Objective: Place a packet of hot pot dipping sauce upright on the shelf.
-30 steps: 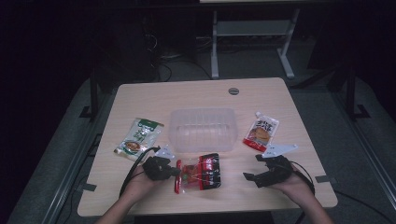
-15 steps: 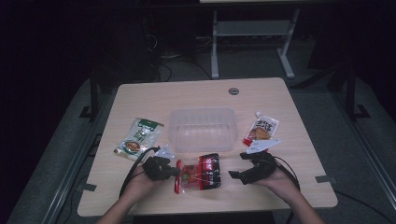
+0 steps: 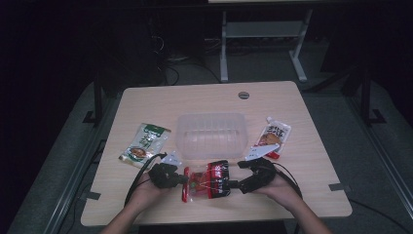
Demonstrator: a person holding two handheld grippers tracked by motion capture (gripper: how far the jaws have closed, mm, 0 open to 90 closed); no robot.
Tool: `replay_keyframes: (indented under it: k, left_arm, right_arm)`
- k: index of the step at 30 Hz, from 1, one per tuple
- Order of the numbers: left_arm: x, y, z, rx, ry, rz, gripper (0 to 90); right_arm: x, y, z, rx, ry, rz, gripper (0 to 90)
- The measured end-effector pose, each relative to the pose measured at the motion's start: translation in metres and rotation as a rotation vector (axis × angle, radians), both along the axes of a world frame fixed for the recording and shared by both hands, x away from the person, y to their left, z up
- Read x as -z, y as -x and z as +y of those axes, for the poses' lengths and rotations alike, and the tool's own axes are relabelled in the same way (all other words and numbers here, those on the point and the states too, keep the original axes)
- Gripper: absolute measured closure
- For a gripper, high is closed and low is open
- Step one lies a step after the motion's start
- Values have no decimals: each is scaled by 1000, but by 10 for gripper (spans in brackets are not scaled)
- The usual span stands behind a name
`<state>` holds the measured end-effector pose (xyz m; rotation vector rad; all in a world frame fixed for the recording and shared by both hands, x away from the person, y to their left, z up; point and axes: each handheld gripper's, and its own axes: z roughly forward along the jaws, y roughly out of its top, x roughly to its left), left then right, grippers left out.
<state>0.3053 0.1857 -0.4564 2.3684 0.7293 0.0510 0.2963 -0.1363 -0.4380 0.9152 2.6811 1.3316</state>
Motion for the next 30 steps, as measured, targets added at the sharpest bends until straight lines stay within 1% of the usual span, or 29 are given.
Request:
replay_keyframes:
  k: [6, 7, 10, 11, 13, 14, 15, 16, 20, 23, 25, 27, 28, 30]
  left_arm:
    - [0, 0, 0, -3, 4, 2, 898]
    - [0, 0, 0, -2, 1, 2, 898]
    - [0, 0, 1, 3, -2, 1, 898]
    - [0, 0, 0, 0, 4, 1, 898]
    - [0, 0, 0, 0, 3, 1, 898]
    - [0, 0, 1, 2, 1, 1, 898]
    - [0, 0, 1, 2, 1, 1, 898]
    - [0, 0, 0, 1, 1, 2, 898]
    - [0, 0, 0, 1, -4, 0, 898]
    - [0, 0, 0, 2, -3, 0, 898]
    - [0, 0, 0, 0, -2, -5, 898]
    - [0, 1, -1, -5, 2, -6, 898]
    - [0, 1, -1, -5, 2, -6, 898]
    - [1, 1, -1, -11, 7, -7, 899]
  right_arm:
    - [2, -2, 3, -4, -12, 25, 145]
    - [3, -4, 8, -17, -21, 32, 155]
    - [6, -6, 16, -31, -8, 51, 155]
    - [8, -6, 19, -32, -3, 57, 155]
    - [9, -7, 21, -32, 6, 59, 155]
    - [11, -9, 22, -26, 0, 74, 158]
    - [11, -9, 22, -26, 0, 74, 158]
    - [12, -11, 23, -17, -11, 89, 173]
    - [16, -14, 31, -38, -9, 106, 194]
    - [18, -16, 36, -43, -17, 135, 203]
    - [19, -16, 34, -41, -23, 147, 234]
    - [18, -16, 32, -50, -41, 164, 277]
    - [18, -16, 32, -50, -41, 164, 277]
    - [16, -14, 31, -63, -45, 165, 306]
